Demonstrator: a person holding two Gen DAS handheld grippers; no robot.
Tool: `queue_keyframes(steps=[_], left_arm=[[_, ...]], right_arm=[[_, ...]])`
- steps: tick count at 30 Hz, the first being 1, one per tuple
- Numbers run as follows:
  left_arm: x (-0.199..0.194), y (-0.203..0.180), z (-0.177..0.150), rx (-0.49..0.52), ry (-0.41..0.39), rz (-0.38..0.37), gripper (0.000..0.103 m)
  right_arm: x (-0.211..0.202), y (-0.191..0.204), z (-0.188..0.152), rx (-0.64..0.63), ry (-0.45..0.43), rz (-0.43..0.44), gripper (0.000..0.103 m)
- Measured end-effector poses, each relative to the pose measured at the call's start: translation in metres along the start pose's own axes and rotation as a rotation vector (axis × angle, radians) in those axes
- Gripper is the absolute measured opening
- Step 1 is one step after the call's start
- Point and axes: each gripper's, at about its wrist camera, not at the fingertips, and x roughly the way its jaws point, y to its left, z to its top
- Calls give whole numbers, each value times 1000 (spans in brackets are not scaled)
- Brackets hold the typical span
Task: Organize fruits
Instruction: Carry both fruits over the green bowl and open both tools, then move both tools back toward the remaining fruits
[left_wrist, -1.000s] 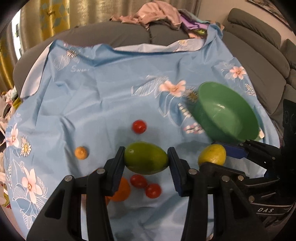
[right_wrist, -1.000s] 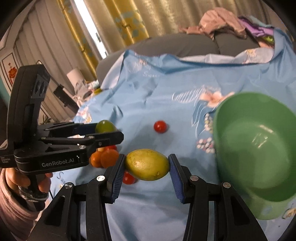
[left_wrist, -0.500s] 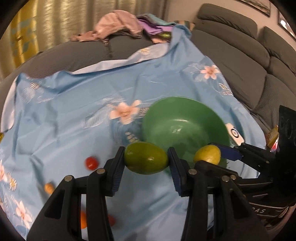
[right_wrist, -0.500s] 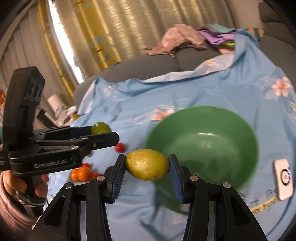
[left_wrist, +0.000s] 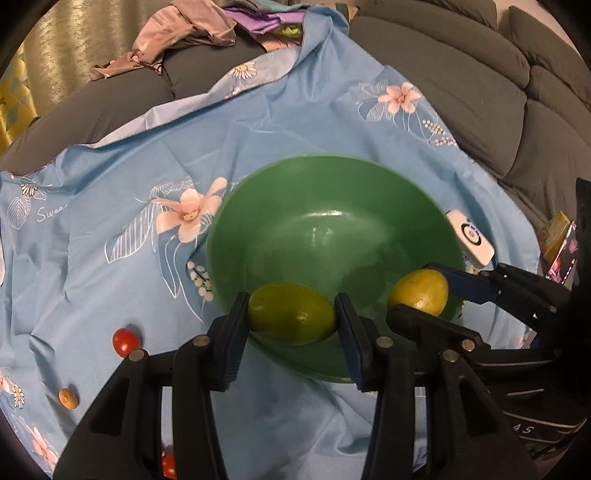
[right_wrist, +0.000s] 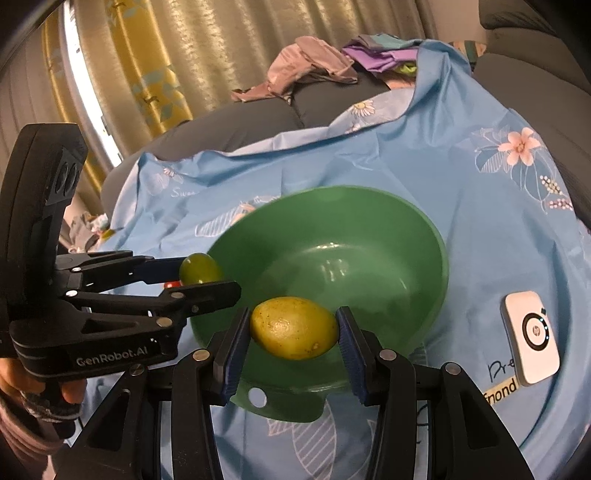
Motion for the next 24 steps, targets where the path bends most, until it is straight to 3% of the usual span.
queue_keyframes(steps=[13,24], left_arm=[[0,-3,-1,21,-3,19,46],[-22,6,-11,-34,-31,48,76]], right_arm=[[3,0,-1,4,21,-39,49],[-8,2,-4,25,6,-60,50]])
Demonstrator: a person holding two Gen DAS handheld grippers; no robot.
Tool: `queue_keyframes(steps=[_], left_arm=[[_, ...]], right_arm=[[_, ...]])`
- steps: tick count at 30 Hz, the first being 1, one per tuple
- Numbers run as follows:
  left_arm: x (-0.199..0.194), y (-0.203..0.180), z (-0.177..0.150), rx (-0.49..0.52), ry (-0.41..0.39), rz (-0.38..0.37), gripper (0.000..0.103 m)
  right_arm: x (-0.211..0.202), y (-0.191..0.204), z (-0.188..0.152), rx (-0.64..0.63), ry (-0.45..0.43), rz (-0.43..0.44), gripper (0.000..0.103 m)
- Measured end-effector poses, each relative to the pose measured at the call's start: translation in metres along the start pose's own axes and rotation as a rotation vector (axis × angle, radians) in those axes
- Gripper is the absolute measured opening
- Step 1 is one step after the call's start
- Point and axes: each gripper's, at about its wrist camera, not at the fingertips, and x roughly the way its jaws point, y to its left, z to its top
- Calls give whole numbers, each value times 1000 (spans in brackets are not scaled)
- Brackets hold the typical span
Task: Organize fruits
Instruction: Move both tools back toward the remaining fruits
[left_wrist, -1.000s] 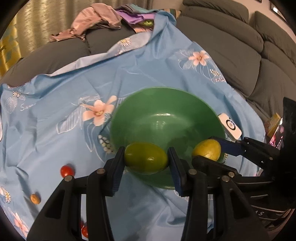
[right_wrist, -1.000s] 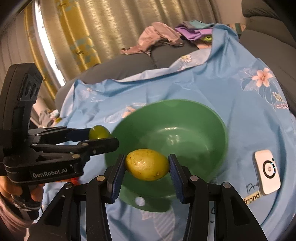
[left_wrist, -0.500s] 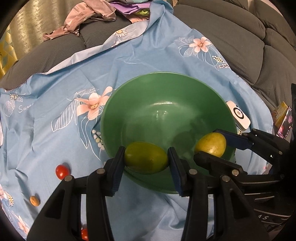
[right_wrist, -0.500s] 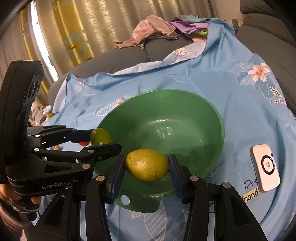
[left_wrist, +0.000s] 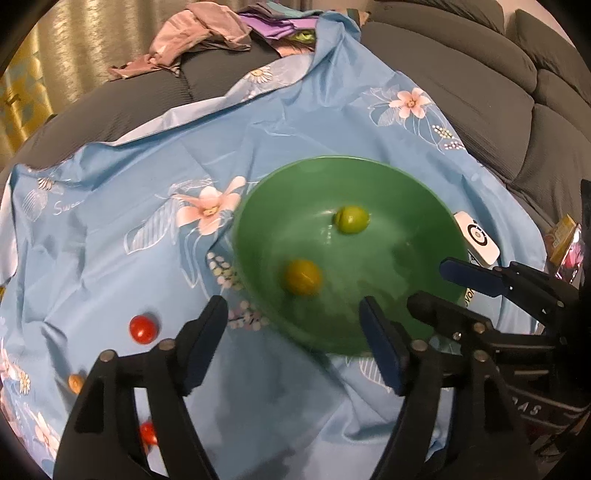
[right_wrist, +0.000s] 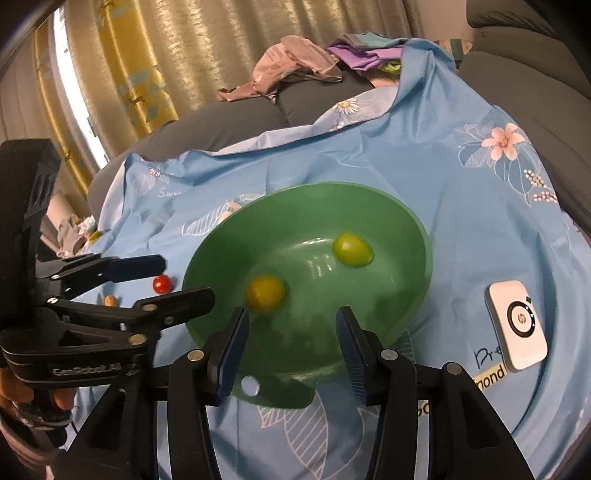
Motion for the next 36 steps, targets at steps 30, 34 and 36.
queue_keyframes(steps=[30,34,36], left_arm=[[-122,91,-134,-262,-82,193,92],[-129,108,-161,-298,-67,220,92],[-126,116,-173,-331,-51,217,92]], right_arm=[[-27,98,-26,-216,25,202,50],[-19,116,-32,-257,59,243,50],[-13,124,-34,-268,81,257,50]])
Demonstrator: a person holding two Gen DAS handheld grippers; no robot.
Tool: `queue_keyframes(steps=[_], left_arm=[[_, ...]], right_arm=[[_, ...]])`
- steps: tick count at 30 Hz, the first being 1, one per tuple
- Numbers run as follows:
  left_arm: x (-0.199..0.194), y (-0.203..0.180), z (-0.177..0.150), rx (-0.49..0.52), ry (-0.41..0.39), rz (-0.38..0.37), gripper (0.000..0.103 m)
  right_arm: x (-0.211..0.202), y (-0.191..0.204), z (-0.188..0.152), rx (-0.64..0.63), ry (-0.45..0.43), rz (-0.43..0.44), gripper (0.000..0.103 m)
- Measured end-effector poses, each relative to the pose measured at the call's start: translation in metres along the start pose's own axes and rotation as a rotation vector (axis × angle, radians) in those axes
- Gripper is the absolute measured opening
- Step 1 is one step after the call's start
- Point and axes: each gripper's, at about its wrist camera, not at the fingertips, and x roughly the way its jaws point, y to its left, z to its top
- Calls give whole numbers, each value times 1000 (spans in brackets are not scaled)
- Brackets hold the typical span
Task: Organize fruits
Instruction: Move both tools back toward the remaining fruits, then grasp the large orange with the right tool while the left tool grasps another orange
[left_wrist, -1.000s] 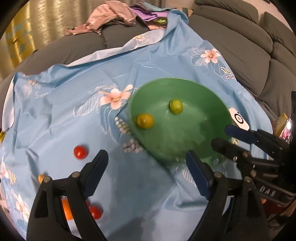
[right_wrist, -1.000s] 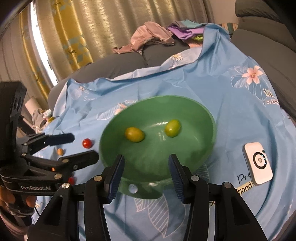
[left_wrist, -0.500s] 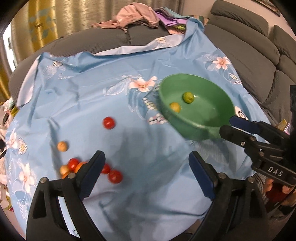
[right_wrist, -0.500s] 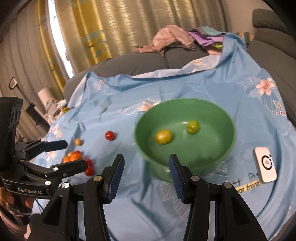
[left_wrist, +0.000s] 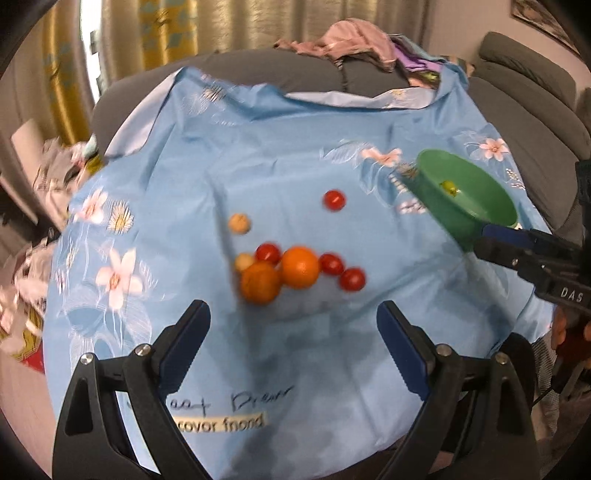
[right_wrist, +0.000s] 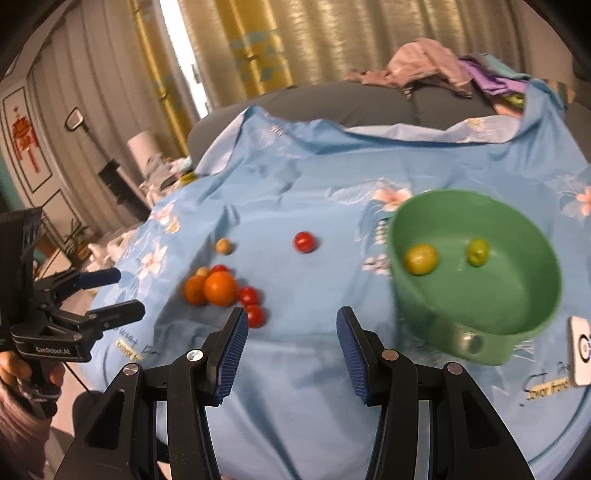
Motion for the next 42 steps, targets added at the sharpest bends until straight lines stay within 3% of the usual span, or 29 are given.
queue_keyframes(steps=[13,17,24,42], left_arm=[[21,27,-12,-83,13,-97,87],[31,33,-9,-86,18,-129,79],[42,48,-7,-120,20,-149,78],[57,59,3,-69,21,-162,78]], right_arm=[[48,44,-5,-111,119,72,50],[65,52,-4,-133,146,103,50],[105,67,1,-185,204,116,50],[165,86,25,-321,237,154,50]])
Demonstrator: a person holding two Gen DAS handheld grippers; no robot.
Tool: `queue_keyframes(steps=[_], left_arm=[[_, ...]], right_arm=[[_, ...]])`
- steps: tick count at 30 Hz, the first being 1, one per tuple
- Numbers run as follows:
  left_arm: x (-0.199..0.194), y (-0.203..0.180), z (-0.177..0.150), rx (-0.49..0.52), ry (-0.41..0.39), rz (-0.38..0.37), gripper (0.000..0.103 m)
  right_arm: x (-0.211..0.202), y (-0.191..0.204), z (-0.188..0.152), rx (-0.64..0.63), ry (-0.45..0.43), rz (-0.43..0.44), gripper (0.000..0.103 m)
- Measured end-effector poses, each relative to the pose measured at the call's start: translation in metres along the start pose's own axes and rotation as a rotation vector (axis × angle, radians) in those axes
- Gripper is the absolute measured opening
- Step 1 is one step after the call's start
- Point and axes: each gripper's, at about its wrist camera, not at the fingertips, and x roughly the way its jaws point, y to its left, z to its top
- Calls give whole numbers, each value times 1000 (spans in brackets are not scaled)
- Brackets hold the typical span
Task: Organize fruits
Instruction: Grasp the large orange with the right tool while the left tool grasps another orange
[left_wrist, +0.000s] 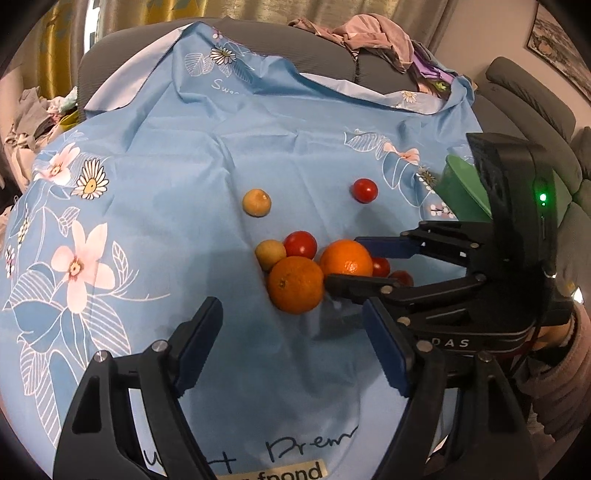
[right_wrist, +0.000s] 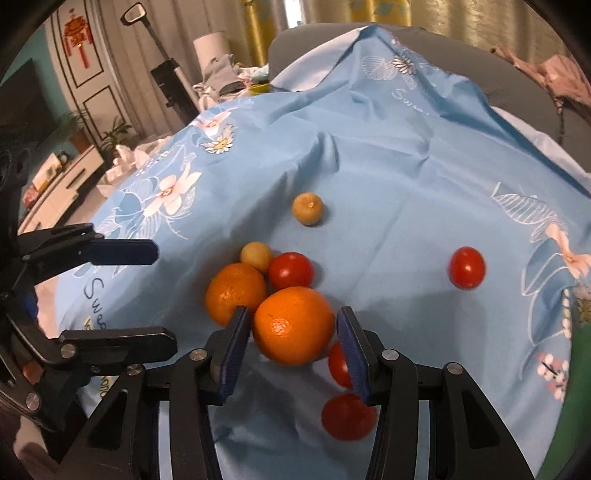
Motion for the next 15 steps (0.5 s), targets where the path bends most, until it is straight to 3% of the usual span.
queue_keyframes(steps=[7,15], left_arm=[[10,-11,8,45,15,-4,76],[35,-30,20,124,56,-6,68]], right_arm=[[-12,-22,-10,104,-34,-14,46],[-46,-43,-27,193,-102,6,46]])
